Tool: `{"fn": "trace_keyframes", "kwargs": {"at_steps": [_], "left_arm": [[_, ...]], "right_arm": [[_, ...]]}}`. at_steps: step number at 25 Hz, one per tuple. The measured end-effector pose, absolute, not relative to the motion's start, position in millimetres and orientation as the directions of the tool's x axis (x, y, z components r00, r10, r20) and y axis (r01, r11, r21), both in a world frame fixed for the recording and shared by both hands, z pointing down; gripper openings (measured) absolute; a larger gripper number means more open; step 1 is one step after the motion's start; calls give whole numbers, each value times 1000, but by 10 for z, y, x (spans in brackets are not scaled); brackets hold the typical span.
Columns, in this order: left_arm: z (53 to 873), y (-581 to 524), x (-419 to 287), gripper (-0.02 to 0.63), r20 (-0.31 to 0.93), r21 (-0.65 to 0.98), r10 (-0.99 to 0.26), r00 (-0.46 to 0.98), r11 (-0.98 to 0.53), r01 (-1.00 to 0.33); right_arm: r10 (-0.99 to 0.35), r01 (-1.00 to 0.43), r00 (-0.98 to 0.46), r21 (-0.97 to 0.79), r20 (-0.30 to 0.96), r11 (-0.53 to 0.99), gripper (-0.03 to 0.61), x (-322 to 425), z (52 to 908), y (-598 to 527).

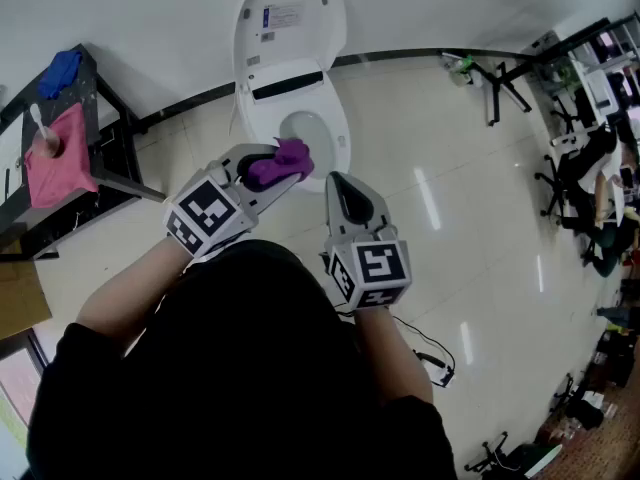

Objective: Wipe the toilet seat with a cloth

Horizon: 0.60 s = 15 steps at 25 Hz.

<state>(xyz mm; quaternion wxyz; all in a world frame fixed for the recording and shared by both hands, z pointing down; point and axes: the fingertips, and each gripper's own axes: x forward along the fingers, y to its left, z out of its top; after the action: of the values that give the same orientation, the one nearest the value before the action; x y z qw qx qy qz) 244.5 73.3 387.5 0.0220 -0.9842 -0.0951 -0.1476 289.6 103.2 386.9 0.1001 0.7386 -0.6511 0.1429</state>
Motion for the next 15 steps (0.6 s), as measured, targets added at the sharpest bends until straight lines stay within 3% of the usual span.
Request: {"fn": "trace_keyframes", "kwargs": {"at_steps": [10, 15], "left_arm": [[3869, 816, 2563, 92, 310, -21, 144, 940, -987, 158], [3899, 725, 2518, 92, 330, -18, 60, 942, -997, 69]], "right_arm": [[-940, -995, 68, -42, 335, -87, 20, 3009, 3813, 1107], [-943, -998, 1, -64, 331, -24, 29, 3054, 3805, 1059]]}}
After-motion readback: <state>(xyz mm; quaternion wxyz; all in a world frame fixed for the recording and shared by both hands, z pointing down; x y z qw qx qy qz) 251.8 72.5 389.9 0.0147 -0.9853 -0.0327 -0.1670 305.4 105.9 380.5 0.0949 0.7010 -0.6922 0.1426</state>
